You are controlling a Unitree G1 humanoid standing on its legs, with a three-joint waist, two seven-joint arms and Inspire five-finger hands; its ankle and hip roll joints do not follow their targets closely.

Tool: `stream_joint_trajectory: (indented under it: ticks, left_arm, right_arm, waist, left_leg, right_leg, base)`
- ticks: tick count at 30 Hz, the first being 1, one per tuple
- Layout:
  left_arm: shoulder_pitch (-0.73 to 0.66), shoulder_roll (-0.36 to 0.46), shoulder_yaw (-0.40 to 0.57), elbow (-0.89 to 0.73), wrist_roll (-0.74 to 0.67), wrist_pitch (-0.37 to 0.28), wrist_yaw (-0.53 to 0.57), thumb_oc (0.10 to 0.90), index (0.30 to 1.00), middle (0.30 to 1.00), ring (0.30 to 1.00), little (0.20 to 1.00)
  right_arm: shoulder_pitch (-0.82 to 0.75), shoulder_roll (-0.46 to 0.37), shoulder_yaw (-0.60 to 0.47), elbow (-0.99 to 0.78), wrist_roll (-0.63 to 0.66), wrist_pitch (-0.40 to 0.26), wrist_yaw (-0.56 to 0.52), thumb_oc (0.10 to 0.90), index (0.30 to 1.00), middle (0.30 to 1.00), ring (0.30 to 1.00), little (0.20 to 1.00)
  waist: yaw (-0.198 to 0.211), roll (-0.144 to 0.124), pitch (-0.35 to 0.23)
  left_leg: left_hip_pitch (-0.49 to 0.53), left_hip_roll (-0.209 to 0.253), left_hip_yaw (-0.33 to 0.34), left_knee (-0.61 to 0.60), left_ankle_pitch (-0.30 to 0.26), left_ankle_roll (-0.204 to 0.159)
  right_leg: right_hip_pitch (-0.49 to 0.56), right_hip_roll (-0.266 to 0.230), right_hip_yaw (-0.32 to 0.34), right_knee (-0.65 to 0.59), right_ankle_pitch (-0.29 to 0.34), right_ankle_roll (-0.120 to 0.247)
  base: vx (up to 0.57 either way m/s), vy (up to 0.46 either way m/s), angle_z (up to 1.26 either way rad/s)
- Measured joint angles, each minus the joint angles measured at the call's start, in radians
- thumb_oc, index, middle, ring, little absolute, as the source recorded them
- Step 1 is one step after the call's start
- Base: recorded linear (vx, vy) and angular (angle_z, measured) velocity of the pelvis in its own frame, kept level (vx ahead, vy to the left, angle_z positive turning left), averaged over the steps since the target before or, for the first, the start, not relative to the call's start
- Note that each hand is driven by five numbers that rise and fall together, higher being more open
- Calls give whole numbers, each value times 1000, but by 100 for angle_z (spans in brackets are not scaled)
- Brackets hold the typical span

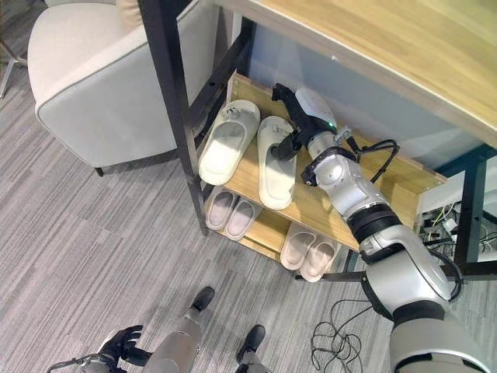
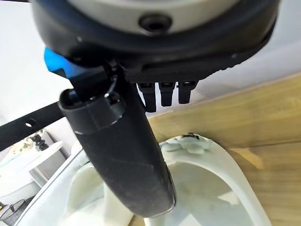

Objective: Arrange the slippers neatly on the shoe rack.

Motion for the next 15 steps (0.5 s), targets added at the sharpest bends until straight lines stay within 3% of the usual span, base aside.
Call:
stream_joint_trajectory:
  ticks: [6,15]
  left_arm:
    - [1,4,1,6,1,1,-2,800,900,900,900,900]
    - [40,2,34,25,10,11,-23,800,900,900,900,900]
  right_arm:
    - [20,0,5,-22,1,0,27,800,900,900,900,900]
    - [233,-5,-62,-174,70,-11,44,800,900,900,900,900]
  waist:
    - [-8,-15,-17]
    - [-18,-12,-32]
  left_leg:
    - [3,0,3,0,-5,-5]
    - [18,-4,4,2,-11,1]
  right_leg:
    - [1,0,7,0,3,-1]
    - [16,-4,9,0,3,-1]
  base:
    - [-2,4,-1]
    - [-6,19,1]
